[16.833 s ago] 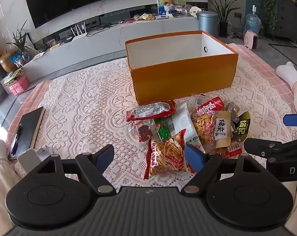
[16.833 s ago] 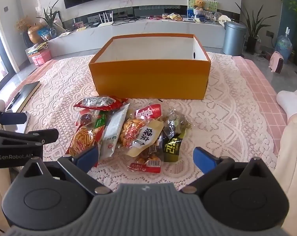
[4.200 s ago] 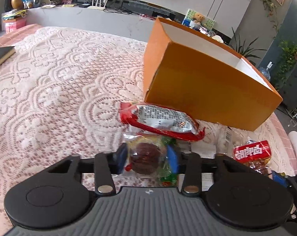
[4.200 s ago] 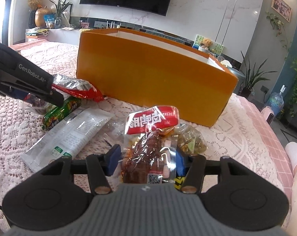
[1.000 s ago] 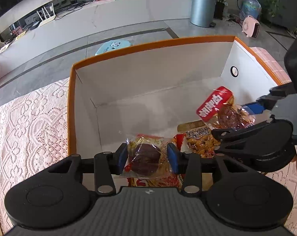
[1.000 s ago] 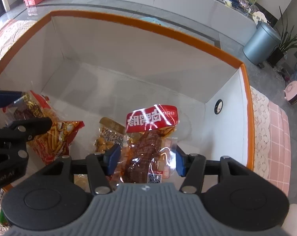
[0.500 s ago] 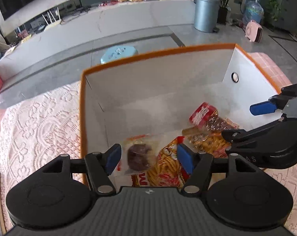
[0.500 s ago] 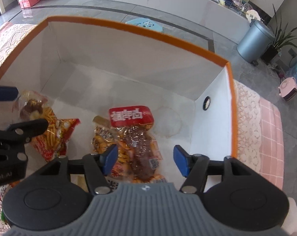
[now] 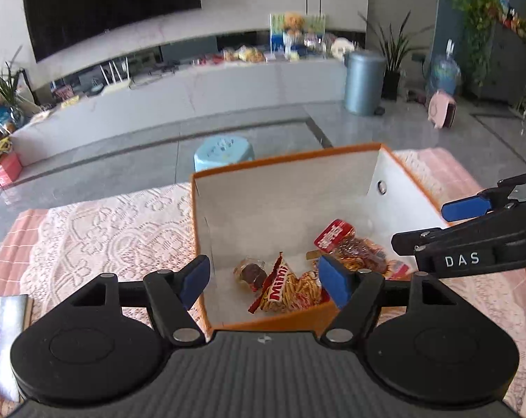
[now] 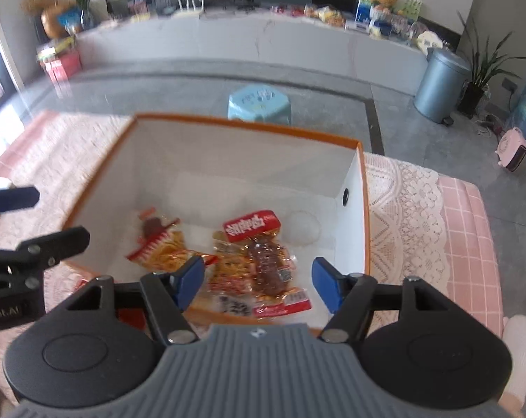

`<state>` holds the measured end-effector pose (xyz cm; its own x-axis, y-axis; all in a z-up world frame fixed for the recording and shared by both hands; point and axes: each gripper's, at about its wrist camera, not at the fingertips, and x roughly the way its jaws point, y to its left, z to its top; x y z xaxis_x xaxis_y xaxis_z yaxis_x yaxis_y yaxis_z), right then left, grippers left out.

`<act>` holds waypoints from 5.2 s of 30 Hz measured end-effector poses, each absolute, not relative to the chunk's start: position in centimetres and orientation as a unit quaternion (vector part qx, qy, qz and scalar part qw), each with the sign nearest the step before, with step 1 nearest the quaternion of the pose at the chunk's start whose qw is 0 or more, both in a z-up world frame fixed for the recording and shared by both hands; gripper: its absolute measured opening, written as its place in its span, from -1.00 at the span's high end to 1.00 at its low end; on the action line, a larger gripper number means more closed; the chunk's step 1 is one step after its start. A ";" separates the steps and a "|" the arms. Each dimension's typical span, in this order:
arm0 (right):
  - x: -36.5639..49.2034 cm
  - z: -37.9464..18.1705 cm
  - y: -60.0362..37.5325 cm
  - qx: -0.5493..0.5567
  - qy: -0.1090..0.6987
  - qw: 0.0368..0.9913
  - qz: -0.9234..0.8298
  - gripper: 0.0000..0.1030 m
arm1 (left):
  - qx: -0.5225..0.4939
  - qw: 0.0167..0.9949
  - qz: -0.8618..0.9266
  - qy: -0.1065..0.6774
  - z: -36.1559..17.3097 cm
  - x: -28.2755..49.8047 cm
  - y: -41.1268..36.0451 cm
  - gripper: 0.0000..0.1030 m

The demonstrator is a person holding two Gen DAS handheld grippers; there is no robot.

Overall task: Organize snacks
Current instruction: 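Withdraw both tools from the box toward the remaining snacks, then grasp the black snack bag with right tool while left tool grasps white printed packet, then carry both packs over the orange box and open both tools to drop them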

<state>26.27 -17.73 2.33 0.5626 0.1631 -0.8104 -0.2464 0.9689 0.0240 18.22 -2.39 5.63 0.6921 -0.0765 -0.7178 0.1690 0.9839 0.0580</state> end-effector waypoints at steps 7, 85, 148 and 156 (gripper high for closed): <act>19.4 5.4 -18.8 -0.012 0.387 0.911 0.140 -0.33 | 0.061 0.939 -0.077 0.329 7.7 12.1 -2.4 -0.69; 5.4 -15.5 -15.0 -0.127 0.332 0.930 0.096 -0.07 | 0.017 0.903 -0.130 0.410 -10.9 6.9 -2.6 -0.72; 7.2 2.9 -16.3 -0.146 0.235 0.943 0.183 0.10 | 0.036 0.934 -0.145 0.324 6.1 10.7 -2.2 -0.08; 15.7 4.7 -16.9 -0.141 0.266 0.939 0.169 0.09 | 0.057 0.927 -0.157 0.336 6.9 16.2 -3.5 -0.08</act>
